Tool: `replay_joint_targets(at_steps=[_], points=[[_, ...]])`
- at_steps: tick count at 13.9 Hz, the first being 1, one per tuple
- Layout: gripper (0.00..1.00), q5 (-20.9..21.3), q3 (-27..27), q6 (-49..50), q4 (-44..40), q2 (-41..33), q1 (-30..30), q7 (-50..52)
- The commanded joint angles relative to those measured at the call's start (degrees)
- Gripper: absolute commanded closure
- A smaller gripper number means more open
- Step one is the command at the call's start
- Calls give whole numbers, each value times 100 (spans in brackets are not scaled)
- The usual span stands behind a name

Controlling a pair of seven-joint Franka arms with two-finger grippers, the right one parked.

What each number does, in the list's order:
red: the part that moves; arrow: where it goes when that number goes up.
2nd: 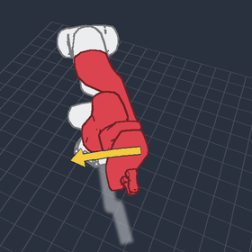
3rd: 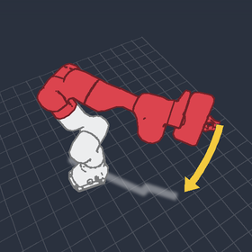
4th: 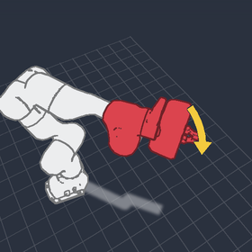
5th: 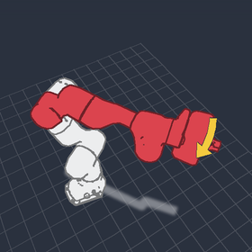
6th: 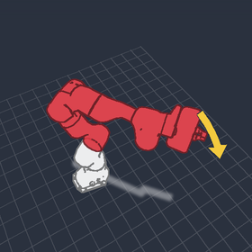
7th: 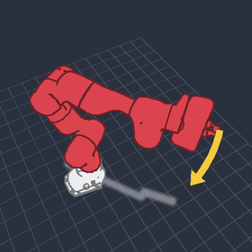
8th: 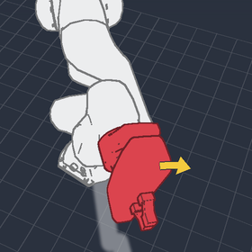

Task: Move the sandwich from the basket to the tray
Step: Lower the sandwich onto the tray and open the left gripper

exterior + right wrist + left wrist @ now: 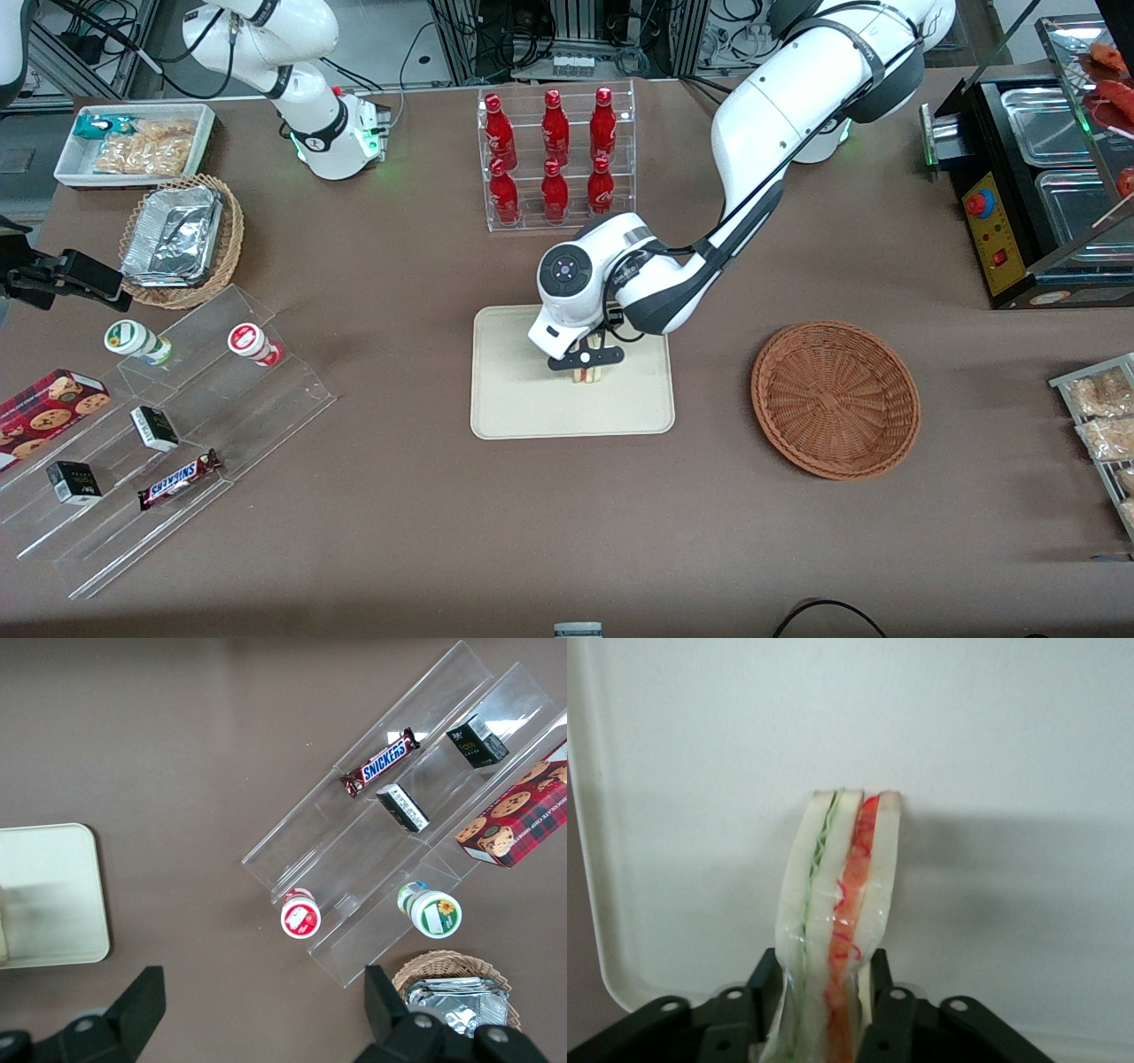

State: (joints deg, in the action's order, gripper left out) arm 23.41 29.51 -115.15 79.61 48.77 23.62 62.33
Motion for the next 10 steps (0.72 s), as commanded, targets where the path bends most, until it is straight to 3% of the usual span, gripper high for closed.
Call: replay_joint_targets(at_steps=[1, 4, 10], points=[[0, 444, -86, 71, -279, 28, 134, 51], [0, 779, -86, 219, -270, -340, 91, 87], [0, 393, -42, 1274, -60, -1702, -611, -1]])
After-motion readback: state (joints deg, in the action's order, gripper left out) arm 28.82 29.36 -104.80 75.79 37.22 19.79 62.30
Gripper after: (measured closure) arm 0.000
